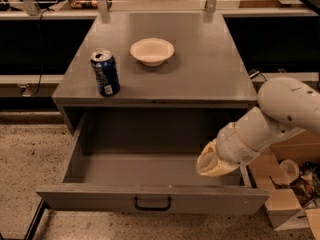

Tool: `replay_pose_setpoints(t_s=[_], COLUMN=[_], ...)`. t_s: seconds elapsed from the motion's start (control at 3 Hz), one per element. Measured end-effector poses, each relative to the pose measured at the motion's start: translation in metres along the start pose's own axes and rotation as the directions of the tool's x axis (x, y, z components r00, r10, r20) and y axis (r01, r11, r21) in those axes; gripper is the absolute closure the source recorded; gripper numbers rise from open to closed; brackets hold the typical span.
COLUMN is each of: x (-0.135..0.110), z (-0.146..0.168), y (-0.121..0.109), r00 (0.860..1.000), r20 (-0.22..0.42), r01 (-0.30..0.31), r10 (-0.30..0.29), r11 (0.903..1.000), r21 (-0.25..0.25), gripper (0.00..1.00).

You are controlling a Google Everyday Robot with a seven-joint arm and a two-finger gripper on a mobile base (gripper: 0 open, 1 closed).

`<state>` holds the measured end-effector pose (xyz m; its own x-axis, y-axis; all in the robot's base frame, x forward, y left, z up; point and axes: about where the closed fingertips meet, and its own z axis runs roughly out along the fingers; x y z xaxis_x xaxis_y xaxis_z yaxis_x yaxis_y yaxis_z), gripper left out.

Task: Open top drawer

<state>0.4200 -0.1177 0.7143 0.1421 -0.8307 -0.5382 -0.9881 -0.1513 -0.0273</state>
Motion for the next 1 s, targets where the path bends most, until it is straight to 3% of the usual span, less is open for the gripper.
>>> replay_pose_setpoints(t_s=[0.33, 0.67, 1.0], x=[-0.016, -0.035, -0.039], z=[-0.037, -0.067, -0.068], y=[-0.015, -0.026, -0.027], r00=[0.995, 0.975, 0.974], r20=[0.091, 0.194, 0.198], r01=[0.028, 0.069, 0.074], r10=[-0.04, -0.105, -0.111], r11=[0.9922, 0.9805, 0.9795], r21=[0.122, 0.184, 0.188], gripper=[1.0, 0.82, 0.59])
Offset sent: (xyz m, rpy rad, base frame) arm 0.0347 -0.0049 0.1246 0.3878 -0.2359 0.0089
